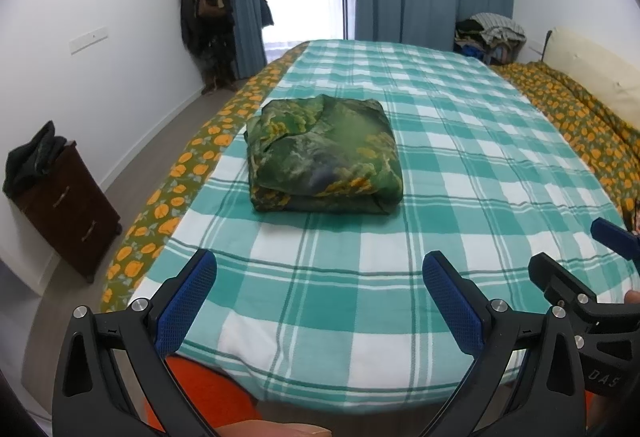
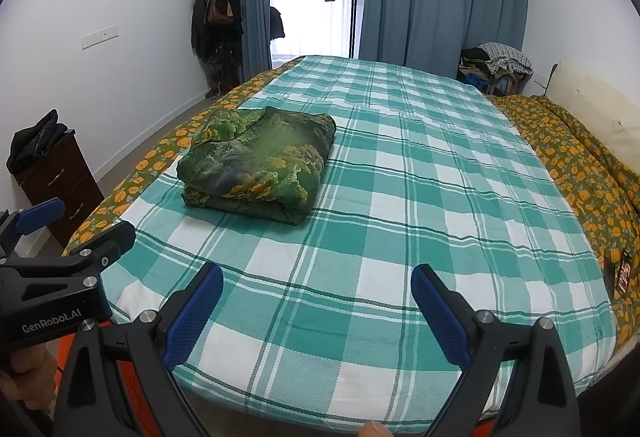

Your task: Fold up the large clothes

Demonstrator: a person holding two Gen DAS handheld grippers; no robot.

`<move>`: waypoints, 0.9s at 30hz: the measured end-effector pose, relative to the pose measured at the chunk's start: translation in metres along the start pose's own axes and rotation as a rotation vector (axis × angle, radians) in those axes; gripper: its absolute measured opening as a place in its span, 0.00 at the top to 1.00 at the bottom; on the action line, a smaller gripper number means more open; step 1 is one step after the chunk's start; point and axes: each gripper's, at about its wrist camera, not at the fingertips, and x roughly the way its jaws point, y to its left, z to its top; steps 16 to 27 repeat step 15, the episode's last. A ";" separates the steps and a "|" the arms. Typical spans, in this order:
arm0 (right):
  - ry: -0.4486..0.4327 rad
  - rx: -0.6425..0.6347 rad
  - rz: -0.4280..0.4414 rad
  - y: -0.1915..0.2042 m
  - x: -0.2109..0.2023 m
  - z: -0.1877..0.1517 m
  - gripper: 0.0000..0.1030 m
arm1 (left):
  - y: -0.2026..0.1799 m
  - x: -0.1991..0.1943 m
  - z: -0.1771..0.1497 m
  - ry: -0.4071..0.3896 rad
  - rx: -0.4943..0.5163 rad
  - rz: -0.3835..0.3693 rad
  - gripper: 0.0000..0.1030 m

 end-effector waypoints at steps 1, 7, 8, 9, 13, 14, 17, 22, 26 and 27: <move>0.000 0.001 0.001 0.000 0.000 0.000 0.06 | 0.000 0.000 0.000 0.000 0.000 0.001 0.01; 0.002 0.004 0.001 -0.001 0.001 0.000 0.06 | -0.003 0.001 -0.002 0.002 0.008 -0.004 0.01; 0.003 0.004 0.000 -0.002 0.002 0.000 0.06 | -0.004 0.002 -0.002 0.003 0.009 -0.006 0.01; 0.004 0.005 -0.001 -0.002 0.002 0.000 0.06 | -0.004 0.003 -0.003 0.004 0.008 -0.010 0.01; 0.008 0.009 0.001 -0.004 0.004 -0.001 0.06 | -0.004 0.005 -0.005 0.006 -0.011 -0.015 0.01; 0.010 0.009 0.002 -0.005 0.005 -0.001 0.06 | -0.005 0.006 -0.005 0.007 -0.010 -0.013 0.01; 0.011 0.010 0.003 -0.005 0.005 -0.001 0.06 | -0.006 0.006 -0.005 0.008 -0.007 -0.013 0.01; 0.011 0.010 0.003 -0.005 0.005 -0.001 0.06 | -0.006 0.006 -0.005 0.008 -0.007 -0.013 0.01; 0.011 0.010 0.003 -0.005 0.005 -0.001 0.06 | -0.006 0.006 -0.005 0.008 -0.007 -0.013 0.01; 0.011 0.010 0.003 -0.005 0.005 -0.001 0.06 | -0.006 0.006 -0.005 0.008 -0.007 -0.013 0.01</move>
